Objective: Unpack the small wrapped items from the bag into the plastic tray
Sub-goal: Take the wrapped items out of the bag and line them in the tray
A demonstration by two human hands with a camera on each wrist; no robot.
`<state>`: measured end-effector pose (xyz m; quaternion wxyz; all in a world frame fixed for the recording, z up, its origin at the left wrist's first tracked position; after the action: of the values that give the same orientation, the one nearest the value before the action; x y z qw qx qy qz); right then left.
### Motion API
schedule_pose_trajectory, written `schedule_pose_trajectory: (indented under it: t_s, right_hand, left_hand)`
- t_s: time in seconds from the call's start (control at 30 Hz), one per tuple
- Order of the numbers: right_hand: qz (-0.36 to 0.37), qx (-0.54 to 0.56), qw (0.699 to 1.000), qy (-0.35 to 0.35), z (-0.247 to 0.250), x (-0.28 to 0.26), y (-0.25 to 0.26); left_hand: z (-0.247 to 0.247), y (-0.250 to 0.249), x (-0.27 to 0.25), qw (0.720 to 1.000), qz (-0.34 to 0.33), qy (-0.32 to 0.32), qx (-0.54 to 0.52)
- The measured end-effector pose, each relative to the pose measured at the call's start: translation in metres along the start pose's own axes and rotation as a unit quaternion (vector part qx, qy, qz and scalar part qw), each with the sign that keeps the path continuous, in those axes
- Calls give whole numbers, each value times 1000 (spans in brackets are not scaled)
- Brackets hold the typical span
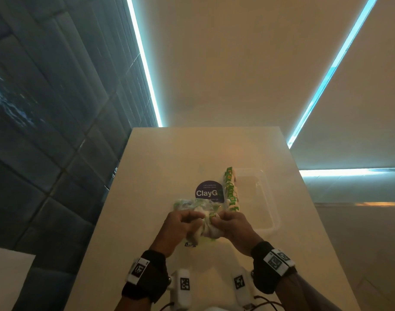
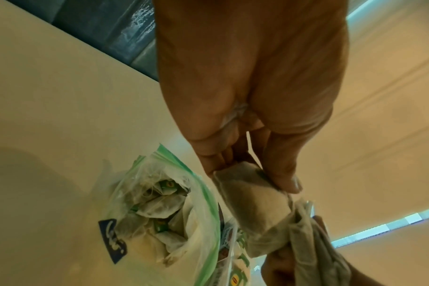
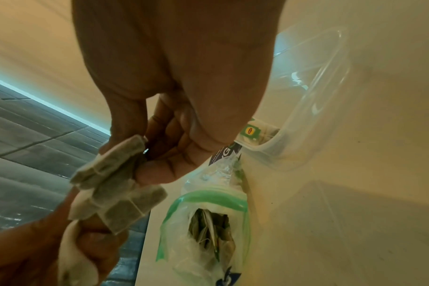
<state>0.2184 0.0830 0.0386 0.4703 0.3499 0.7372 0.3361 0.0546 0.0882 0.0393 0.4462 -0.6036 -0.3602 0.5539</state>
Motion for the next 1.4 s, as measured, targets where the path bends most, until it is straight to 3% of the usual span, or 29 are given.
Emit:
schedule_pose_trajectory:
  t_s: [0.27,0.53,0.7,0.87,1.13,1.3,1.4]
  right_hand:
    - [15,-44,999,-2,0,2,3]
    - [16,-62,998,0,-2,1,5]
    - [0,32,999,-7,-2,1,4]
    - [-36,85,995,38,-9,0,-2]
    - [14,-26,1000,-1,-17,1,5]
    - [52,-24,998,-41,-8,1,12]
    - [51,-16,998,-42,-6,0,14]
  left_hand:
    - [-3,5,4,998,45,-6,35]
    - [-2,4,4,999,40,-11,-14]
    - [6,3,4,994,31,-64,-80]
    - [11,-1,3,992,12,-102,-77]
    - [11,-18,-4,978,-49,-202,9]
    - [2,-10,-2,990,-18,-134,-49]
    - [6,-8,-5,988,-13,-149,-36]
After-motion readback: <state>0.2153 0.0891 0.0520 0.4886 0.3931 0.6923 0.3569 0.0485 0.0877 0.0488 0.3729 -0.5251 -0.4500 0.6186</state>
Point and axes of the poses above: each hand's wrist, its own x-axis towards the middle knuckle, its own z-axis out of the back of the hand, y = z × x, the point moved 8 cm from there along x, towards the middle knuckle, and after that the axes turned 2 degrees about -x, right-handed, at the moved point
